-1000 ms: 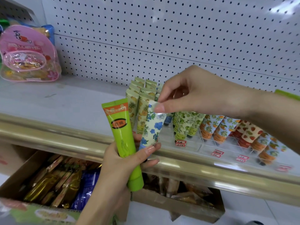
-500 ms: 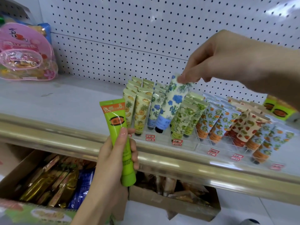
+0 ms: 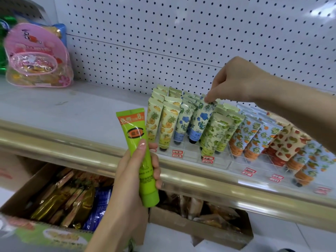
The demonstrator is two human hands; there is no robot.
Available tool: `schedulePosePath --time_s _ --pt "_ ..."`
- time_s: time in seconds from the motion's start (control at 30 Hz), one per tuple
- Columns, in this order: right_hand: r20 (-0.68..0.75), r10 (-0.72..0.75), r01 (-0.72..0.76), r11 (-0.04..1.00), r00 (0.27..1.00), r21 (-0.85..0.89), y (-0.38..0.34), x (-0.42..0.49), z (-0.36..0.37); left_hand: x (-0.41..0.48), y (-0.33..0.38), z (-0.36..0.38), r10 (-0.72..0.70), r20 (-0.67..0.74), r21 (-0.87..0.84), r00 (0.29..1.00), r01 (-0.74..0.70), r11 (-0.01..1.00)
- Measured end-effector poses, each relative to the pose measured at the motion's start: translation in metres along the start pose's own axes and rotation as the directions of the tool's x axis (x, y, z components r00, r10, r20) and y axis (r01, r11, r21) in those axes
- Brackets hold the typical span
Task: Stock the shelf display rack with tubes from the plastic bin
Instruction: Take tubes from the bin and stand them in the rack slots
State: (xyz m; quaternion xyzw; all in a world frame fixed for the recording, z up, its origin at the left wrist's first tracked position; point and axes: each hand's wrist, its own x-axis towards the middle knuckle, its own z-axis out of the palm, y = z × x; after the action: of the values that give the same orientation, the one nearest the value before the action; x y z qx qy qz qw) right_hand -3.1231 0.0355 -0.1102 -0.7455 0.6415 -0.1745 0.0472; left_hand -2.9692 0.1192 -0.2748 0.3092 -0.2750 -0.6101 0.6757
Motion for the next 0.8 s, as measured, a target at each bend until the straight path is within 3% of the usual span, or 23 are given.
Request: schedulePosePath --time_s 0.47,0.8 --pt "-0.005 0.025 -0.025 0.999 1.000 -0.040 0.007 0.013 0.014 -0.001 0.003 -0.004 -0.073 0.042 -0.035 0.996 0.075 0.997" --pt "0.072 0.018 -0.015 0.999 0.997 -0.042 0.009 0.015 0.023 0.002 0.003 -0.007 -0.088 0.062 -0.031 0.994 0.090 0.995"
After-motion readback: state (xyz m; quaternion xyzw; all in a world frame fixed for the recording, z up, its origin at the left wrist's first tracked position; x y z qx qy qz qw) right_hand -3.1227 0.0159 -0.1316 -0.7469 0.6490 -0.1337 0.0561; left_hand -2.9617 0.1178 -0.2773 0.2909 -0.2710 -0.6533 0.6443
